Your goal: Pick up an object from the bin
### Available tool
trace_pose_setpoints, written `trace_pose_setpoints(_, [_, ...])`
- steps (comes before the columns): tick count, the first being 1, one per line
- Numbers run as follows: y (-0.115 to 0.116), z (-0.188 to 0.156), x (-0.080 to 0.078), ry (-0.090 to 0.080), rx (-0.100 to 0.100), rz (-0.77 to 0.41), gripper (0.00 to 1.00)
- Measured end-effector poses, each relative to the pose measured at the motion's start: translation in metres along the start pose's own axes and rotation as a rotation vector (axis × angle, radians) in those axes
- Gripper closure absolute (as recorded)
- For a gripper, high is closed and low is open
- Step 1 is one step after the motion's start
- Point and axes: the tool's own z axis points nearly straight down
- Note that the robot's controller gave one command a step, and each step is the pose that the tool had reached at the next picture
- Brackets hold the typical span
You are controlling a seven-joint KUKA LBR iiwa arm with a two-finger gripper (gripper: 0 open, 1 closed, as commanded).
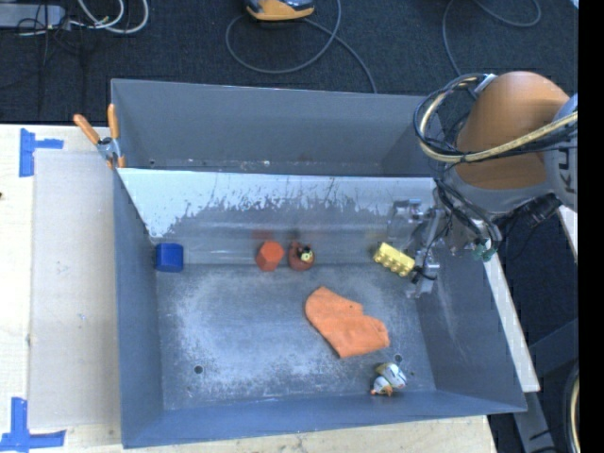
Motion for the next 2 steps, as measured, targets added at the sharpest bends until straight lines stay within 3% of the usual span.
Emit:
trace_pose_setpoints(1, [0.0, -0.005, -0.001, -0.007, 0.001, -0.002, 0.0])
trace_pose_setpoints(2, [0.025, 0.026, 0.005, -0.006, 0.001, 0.054, 0.0])
